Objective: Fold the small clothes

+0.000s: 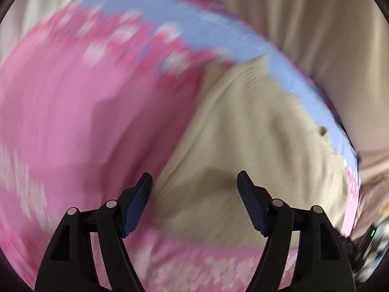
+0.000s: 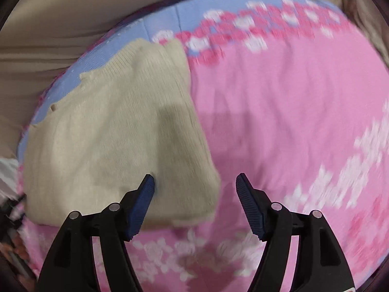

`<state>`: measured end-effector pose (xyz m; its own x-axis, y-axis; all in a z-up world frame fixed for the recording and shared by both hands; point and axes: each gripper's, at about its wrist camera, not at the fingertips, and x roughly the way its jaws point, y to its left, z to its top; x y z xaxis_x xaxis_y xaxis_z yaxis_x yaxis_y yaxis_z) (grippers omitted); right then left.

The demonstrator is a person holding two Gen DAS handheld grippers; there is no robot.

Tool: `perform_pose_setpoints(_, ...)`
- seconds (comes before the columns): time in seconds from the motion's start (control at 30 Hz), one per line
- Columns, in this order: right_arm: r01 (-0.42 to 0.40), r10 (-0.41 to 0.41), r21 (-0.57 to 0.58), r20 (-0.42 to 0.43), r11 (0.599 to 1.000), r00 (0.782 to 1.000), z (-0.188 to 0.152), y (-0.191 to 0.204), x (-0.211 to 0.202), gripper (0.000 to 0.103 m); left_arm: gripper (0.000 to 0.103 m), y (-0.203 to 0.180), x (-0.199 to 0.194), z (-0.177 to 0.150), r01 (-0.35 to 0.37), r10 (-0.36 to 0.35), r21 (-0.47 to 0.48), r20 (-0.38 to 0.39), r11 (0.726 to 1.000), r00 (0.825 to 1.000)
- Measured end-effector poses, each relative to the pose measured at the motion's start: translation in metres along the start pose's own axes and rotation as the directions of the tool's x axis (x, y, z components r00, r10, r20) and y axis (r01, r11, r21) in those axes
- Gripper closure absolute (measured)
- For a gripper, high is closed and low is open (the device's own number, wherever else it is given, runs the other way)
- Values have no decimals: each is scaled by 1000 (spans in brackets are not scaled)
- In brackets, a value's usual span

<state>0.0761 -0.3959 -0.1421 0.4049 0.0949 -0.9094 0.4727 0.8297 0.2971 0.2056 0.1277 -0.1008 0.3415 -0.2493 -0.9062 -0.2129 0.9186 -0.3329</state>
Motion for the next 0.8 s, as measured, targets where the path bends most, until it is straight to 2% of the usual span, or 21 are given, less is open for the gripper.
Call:
perform_pose_setpoints(0.03, -31, 31, 29, -7, 999, 1000, -2, -4, 3, 34, 33, 9, 6, -7, 26, -28, -60, -31, 998, 999)
perform_pose_setpoints(0.07, -49, 49, 52, 2, 997, 999, -5, -7, 5, 34, 34, 14, 7, -11, 46, -48, -90, -19, 995, 999)
perform_pose_setpoints(0.1, -52, 50, 65, 28, 997, 998, -6, -6, 5, 36, 50, 13, 5, -11, 56, -55, -93, 13, 994, 998)
perform_pose_setpoints(0.13, -54, 52, 67, 29, 996, 998, -6, -4, 6, 70, 62, 10, 8, -9, 80, -82, -84, -14, 993, 997)
perform_pose_setpoints(0.17, -109, 108, 77, 13, 991, 994, -4, -3, 7, 77, 78, 6, 9, -4, 98, -102, -91, -44, 991, 994)
perform_pose_setpoints(0.2, -119, 119, 113, 2, 987, 993, -1, -4, 4, 79, 85, 5, 4, 2, 104, -109, -108, -46, 989, 993)
perform_pose_setpoints(0.27, -145, 142, 105, 39, 984, 989, -1, 2, -17, 85, 89, 5, -13, 12, 138, -144, -123, -39, 983, 989)
perform_pose_setpoints(0.4, -133, 131, 16, 82, 991, 988, -8, 7, -73, 88, 91, 14, -49, 12, 193, -203, -141, -61, 971, 977)
perform_pose_setpoints(0.5, -75, 76, -15, 54, 997, 996, -26, 3, -86, 88, 91, 16, -59, -4, 148, -157, -98, -97, 984, 983)
perform_pose_setpoints(0.57, -44, 45, -6, 11, 999, 999, -43, -14, -73, 85, 89, 27, -49, -25, 118, -134, -109, -147, 987, 980)
perform_pose_setpoints(0.6, -32, 32, 0, -40, 999, 999, -54, -23, -56, 84, 85, 36, -38, -34, 99, -119, -117, -175, 988, 977)
perform_pose_setpoints(0.67, 23, -21, 19, -96, 1000, 995, -71, -40, -32, 77, 84, 43, -24, -50, 19, -45, -123, -215, 992, 976)
perform_pose_setpoints(0.73, -9, 16, 126, -48, 992, 999, -74, -51, -46, 77, 83, 37, -41, -52, 19, -40, -128, -159, 992, 986)
perform_pose_setpoints(0.77, 6, -6, 137, 6, 991, 1000, -71, -49, -62, 73, 83, 27, -56, -48, 20, -30, -90, -112, 996, 993)
perform_pose_setpoints(0.8, 21, -30, 110, 81, 994, 996, -66, -41, -80, 73, 82, 14, -71, -43, 3, -5, -34, -55, 999, 998)
